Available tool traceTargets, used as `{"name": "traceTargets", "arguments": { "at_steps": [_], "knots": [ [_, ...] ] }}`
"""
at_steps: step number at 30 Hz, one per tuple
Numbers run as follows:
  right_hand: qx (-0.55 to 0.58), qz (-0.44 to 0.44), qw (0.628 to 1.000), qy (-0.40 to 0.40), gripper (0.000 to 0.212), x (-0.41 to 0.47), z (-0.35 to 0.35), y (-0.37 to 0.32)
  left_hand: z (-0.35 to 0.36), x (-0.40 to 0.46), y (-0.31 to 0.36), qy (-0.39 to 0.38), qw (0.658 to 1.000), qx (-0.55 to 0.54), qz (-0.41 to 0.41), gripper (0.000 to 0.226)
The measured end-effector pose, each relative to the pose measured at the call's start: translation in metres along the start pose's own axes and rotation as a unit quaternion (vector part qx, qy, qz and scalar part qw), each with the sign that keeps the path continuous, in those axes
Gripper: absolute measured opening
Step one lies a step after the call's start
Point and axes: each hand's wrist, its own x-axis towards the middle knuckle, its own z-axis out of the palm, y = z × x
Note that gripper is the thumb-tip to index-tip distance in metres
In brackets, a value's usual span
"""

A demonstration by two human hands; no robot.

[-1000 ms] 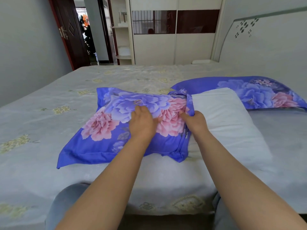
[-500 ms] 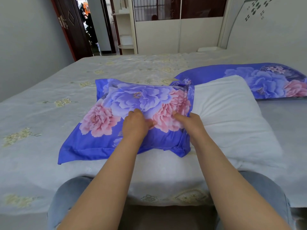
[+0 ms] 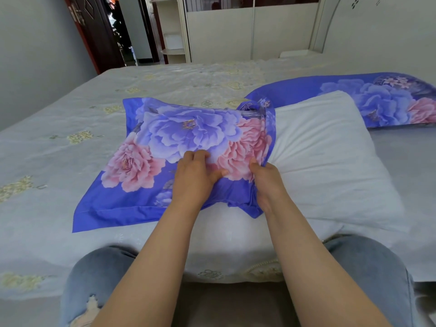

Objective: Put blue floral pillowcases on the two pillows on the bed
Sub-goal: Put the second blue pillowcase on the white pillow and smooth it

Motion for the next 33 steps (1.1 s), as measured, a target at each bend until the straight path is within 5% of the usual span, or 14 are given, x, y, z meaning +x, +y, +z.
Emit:
{"name": "traceTargets", "arguments": {
  "at_steps": [2,5,7,11,15,19,22,25,30,33],
  "knots": [
    [-0.009,0.004,1.0,0.029,0.023,0.001,0.003,0.001,-0.002,-0.003,-0.005,0.003,0.999,0.037,0.01,0.058],
    [-0.049,-0.02,0.998,0.031,0.026,-0.001,0.005,0.0,0.001,-0.007,-0.006,0.036,0.997,0.053,0.045,0.017],
    [-0.094,-0.037,0.995,-0.01,0.032,0.0,0.007,0.003,0.007,-0.009,-0.006,0.077,0.995,0.044,0.049,0.009],
    [-0.101,0.013,0.985,-0.138,0.066,0.004,0.016,0.005,0.013,-0.017,0.023,0.091,0.98,-0.175,0.008,0.012],
    [0.021,0.126,0.96,-0.249,0.057,0.012,0.01,-0.005,0.033,-0.024,0.044,0.009,0.949,-0.315,-0.032,0.017],
    [0.007,0.085,0.993,-0.078,0.02,0.025,0.011,0.008,0.036,-0.024,0.029,-0.042,0.957,-0.285,-0.005,0.014],
    [0.034,0.033,0.995,0.09,0.017,0.043,0.006,0.014,0.021,-0.022,0.02,0.094,0.979,-0.147,0.108,0.007],
    [-0.015,0.042,0.985,0.166,0.03,0.057,0.003,0.016,-0.006,-0.013,0.006,0.238,0.962,0.015,0.132,0.011],
    [-0.065,0.031,0.977,0.201,0.03,0.06,0.005,0.016,-0.028,0.006,-0.032,0.261,0.961,0.093,0.017,0.038],
    [-0.051,-0.005,0.984,0.17,0.022,0.052,0.0,0.018,-0.035,0.001,-0.066,0.139,0.971,0.149,-0.125,0.055]
  ]
}}
